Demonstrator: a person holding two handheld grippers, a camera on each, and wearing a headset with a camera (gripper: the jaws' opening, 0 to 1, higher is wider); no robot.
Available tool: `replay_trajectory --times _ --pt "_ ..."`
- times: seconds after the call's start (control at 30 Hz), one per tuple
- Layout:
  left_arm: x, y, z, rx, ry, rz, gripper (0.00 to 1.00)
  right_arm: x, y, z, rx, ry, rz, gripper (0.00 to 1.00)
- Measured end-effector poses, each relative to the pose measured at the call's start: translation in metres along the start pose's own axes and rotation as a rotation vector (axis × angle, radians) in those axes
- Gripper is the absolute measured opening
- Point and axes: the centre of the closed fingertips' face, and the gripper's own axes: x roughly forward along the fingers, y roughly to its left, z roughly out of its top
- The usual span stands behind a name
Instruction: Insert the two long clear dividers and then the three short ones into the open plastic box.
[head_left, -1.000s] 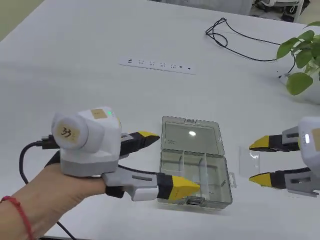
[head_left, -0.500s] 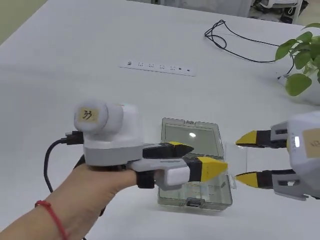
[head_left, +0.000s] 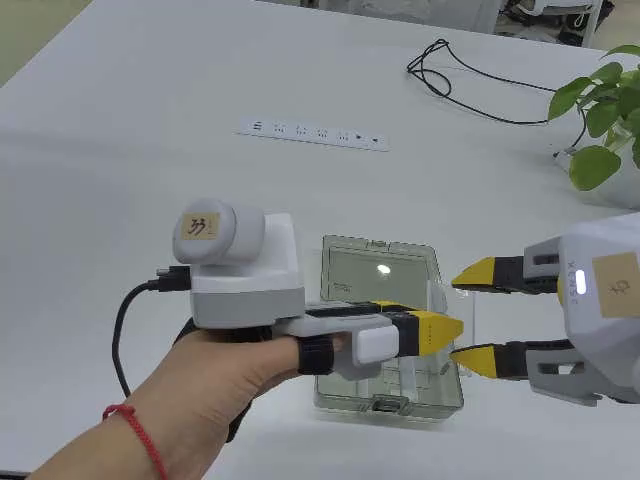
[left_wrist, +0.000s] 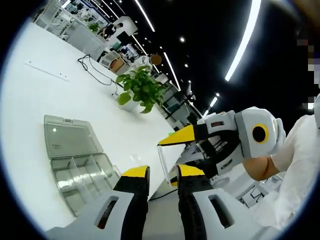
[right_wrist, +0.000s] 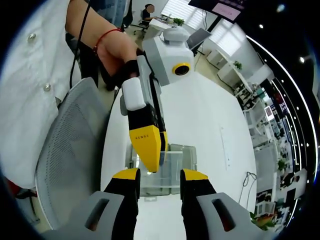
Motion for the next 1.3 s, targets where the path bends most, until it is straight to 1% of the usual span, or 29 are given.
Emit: replay_trajectory --times 0.1,0.23,0.4,0.43,0.47,0.63,0.8,0.9,0.93,0.97,1.0,1.07,1.13,1.2,1.27,1.3 --pt "0.001 -0.002 -0.002 -0.008 0.006 -0.008 0.13 -0.001 0.001 0.003 -0.001 -0.005 0.003 0.32" --pt "0.002 -0.003 -0.003 -0.006 0.01 -0.012 0.06 -0.001 0.002 0.002 -0.011 0.001 0.004 0.32" --pt "0.002 -0.005 -0.003 -0.011 0.013 -0.02 0.03 -0.001 0.003 0.001 -0.016 0.007 0.003 0.32" --pt "0.002 -0.006 -0.004 -0.009 0.015 -0.024 0.0 -0.001 0.003 0.001 -0.018 0.008 0.002 0.32" --pt "0.002 -0.006 -0.005 -0.009 0.019 -0.022 0.0 -0.001 0.003 0.002 -0.021 0.01 0.001 0.32" --pt "0.002 -0.005 -0.004 -0.014 0.012 -0.017 0.0 -0.001 0.002 0.002 -0.029 0.013 -0.006 0.32" --pt "0.001 -0.004 -0.004 -0.018 -0.002 -0.008 0.0 -0.001 0.002 0.003 -0.053 0.019 -0.017 0.33" --pt "0.0 -0.004 -0.002 -0.027 -0.012 -0.006 0.0 -0.001 0.001 0.004 -0.056 0.016 -0.019 0.33" --pt "0.0 -0.002 -0.002 -0.015 -0.013 0.002 0.0 -0.001 0.0 0.005 -0.053 0.011 -0.019 0.34" --pt "-0.001 -0.001 -0.003 0.032 -0.008 0.009 0.0 -0.003 -0.001 0.006 -0.044 0.003 -0.019 0.33" --pt "-0.002 -0.002 -0.004 0.019 -0.003 0.004 0.0 -0.004 -0.001 0.008 -0.031 -0.01 -0.007 0.33" --pt "-0.002 -0.004 -0.002 0.025 -0.008 -0.005 0.0 -0.007 -0.002 0.009 -0.019 -0.021 -0.001 0.33" --pt "-0.004 -0.004 -0.004 0.091 0.01 -0.009 0.0 -0.01 -0.003 0.012 0.022 -0.055 0.02 0.33" --pt "-0.005 -0.006 -0.004 0.126 0.01 -0.02 0.0 -0.014 -0.005 0.015 0.077 -0.094 0.047 0.33" --pt "-0.007 -0.006 -0.007 0.191 0.033 -0.028 0.0 -0.019 -0.008 0.016 0.102 -0.119 0.073 0.32" --pt "-0.008 -0.007 -0.008 0.232 0.041 -0.034 0.0 -0.021 -0.009 0.017 0.135 -0.139 0.095 0.32"
